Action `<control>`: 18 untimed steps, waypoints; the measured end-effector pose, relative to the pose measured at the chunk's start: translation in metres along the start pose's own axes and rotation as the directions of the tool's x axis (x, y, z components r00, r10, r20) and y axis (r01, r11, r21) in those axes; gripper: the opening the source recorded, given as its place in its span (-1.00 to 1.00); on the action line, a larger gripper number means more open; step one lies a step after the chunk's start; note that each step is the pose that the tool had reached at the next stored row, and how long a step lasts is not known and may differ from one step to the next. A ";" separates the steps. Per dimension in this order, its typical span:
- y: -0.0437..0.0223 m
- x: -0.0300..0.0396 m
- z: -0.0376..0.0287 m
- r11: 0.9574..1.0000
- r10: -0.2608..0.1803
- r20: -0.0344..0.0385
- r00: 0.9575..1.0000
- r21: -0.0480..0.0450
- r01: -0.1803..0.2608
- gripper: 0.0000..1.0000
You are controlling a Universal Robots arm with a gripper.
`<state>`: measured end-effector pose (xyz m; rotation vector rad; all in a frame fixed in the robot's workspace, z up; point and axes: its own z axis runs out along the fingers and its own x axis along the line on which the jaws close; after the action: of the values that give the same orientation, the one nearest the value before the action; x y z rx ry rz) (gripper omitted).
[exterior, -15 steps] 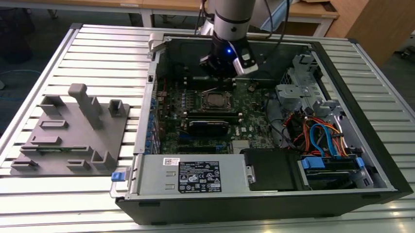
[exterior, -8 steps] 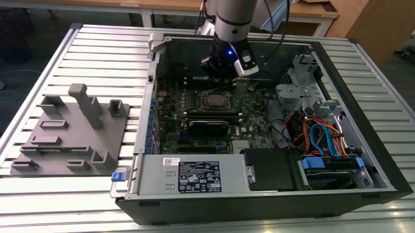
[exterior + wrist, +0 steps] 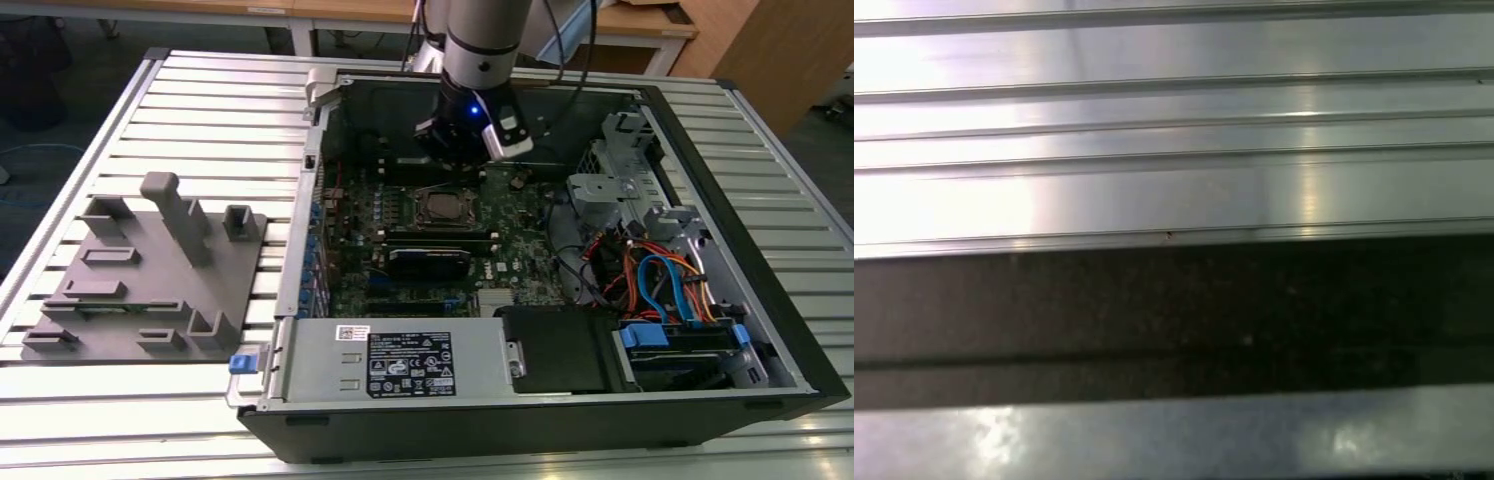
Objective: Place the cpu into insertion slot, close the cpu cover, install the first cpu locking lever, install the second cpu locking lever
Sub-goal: 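Install the first cpu locking lever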
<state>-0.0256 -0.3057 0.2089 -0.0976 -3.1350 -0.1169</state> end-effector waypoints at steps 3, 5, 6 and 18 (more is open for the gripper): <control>0.0000 -0.0003 0.0008 1.000 0.005 0.000 1.000 0.000 -0.005 -0.80; -0.0001 -0.0004 0.0014 1.000 0.008 0.001 1.000 0.000 -0.008 -0.80; -0.0001 -0.0004 0.0018 1.000 0.009 0.001 1.000 0.000 -0.009 -0.80; -0.0004 -0.0012 0.0071 1.000 0.019 0.001 1.000 0.000 -0.019 -0.80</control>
<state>-0.0244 -0.3057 0.2018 -0.1280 -3.1346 -0.1169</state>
